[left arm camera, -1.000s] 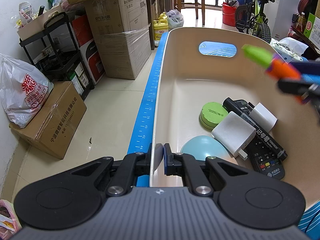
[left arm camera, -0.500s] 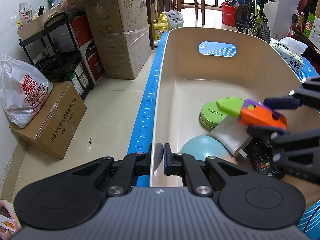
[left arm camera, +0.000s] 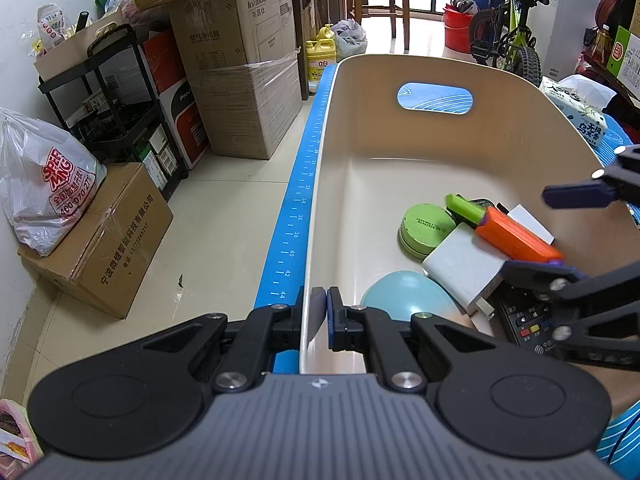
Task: Organize rigid objects
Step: 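Carry the toy knife with the right tool into the bin and release, then return the right tool to the keys and grasp the black key fob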
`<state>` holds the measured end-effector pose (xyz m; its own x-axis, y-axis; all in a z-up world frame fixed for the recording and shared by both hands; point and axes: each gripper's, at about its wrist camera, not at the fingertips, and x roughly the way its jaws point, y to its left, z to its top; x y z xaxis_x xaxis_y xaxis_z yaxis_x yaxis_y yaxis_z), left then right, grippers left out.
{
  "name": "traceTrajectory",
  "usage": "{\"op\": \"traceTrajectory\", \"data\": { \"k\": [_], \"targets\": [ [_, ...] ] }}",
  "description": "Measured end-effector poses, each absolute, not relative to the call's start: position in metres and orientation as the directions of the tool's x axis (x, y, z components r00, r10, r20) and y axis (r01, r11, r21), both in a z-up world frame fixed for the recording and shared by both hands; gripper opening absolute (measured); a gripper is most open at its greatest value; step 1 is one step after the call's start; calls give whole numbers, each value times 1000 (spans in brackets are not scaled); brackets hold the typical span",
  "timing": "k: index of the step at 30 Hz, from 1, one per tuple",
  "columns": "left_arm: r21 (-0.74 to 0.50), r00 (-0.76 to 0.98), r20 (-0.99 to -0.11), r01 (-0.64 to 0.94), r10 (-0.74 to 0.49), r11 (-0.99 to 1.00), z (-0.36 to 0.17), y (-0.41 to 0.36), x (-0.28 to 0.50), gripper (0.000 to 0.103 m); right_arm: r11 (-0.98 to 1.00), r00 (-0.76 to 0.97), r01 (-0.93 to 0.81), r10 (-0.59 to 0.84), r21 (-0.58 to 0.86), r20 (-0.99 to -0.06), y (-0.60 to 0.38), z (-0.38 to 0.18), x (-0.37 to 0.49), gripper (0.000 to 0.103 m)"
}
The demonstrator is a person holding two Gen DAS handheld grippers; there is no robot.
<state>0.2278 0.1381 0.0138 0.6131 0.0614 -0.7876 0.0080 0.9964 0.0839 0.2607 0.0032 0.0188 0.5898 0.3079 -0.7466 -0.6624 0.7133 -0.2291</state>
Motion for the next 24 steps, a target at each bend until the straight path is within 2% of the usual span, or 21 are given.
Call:
{"op": "traceTrajectory", "data": {
  "k": [6, 9, 11, 13, 18, 24],
  "targets": [
    [87, 613, -787, 8, 63, 996, 14, 138, 228, 9, 771, 648, -619, 394, -149, -652, -39, 42, 254, 74],
    [87, 613, -787, 8, 63, 996, 14, 138, 228, 9, 810, 715, -565, 388, -155, -582, -66, 55, 250, 82],
    [86, 613, -787, 8, 63, 996, 14, 138, 228, 9, 838, 751, -523, 367, -155, -549, -86, 61, 250, 94],
    [86, 613, -787, 8, 63, 996, 14, 138, 228, 9, 866, 777, -477, 337, -148, -532, -106, 64, 254, 97],
    [86, 613, -787, 8, 63, 996, 14, 138, 228, 9, 917, 806, -373, 245, -140, -538, -157, 56, 262, 101],
    [88, 613, -787, 8, 64, 996, 14, 138, 228, 9, 952, 790, -265, 122, -155, -601, -199, 21, 278, 101]
  ]
}}
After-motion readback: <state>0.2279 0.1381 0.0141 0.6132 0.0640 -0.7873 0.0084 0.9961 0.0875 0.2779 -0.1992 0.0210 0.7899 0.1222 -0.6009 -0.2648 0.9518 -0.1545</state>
